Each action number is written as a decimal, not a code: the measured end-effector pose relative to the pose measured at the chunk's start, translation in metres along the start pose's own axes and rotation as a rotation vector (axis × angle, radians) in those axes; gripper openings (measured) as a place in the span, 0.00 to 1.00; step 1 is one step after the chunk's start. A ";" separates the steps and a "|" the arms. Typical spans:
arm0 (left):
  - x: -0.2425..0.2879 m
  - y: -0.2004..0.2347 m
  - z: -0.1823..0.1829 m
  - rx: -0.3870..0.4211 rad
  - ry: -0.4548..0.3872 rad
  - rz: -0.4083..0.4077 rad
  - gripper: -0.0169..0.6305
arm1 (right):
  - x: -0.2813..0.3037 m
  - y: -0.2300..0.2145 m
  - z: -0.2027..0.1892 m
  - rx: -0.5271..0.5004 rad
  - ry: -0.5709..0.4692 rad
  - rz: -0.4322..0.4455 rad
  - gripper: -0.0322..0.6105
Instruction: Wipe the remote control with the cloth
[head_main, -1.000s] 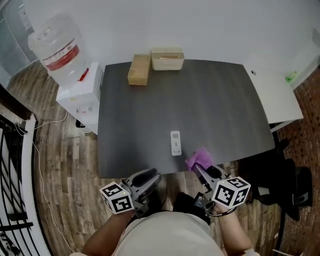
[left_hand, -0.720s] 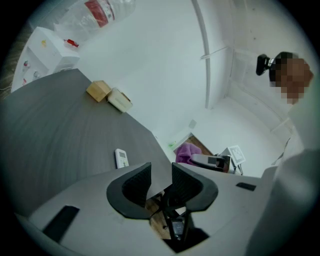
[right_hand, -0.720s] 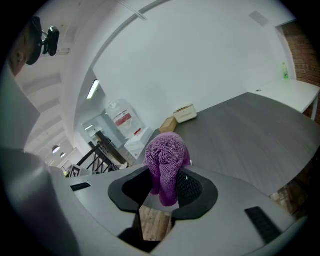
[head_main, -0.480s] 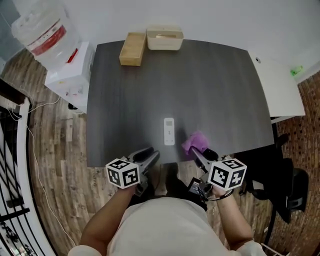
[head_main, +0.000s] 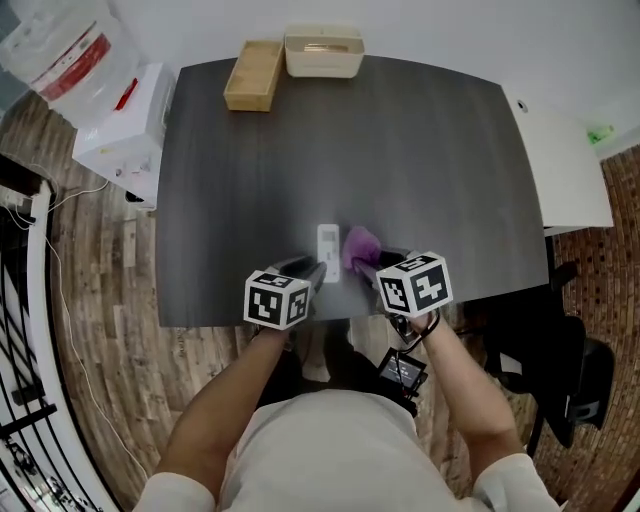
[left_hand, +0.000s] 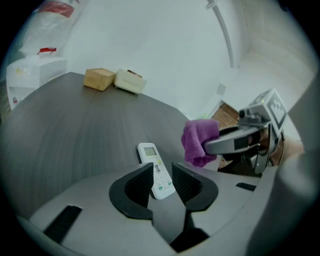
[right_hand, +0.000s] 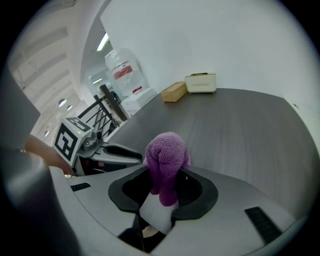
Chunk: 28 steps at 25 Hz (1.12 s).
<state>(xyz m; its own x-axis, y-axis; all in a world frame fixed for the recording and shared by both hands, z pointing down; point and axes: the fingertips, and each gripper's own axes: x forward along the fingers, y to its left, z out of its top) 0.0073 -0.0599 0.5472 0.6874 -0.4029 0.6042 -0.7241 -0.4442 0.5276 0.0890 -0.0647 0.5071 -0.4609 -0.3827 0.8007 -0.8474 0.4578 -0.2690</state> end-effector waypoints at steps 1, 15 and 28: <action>0.005 0.002 -0.001 0.017 0.021 0.018 0.19 | 0.009 -0.001 0.006 -0.035 0.025 0.001 0.24; 0.038 0.017 -0.032 -0.027 0.234 0.019 0.18 | 0.092 0.002 0.009 -0.308 0.395 0.062 0.24; 0.038 0.019 -0.035 -0.080 0.199 0.014 0.18 | 0.088 -0.061 0.016 -0.301 0.349 -0.208 0.24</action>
<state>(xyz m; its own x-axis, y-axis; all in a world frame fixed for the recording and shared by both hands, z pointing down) 0.0176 -0.0554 0.6006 0.6583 -0.2389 0.7138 -0.7411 -0.3716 0.5591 0.0959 -0.1391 0.5849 -0.1314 -0.2227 0.9660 -0.7746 0.6312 0.0402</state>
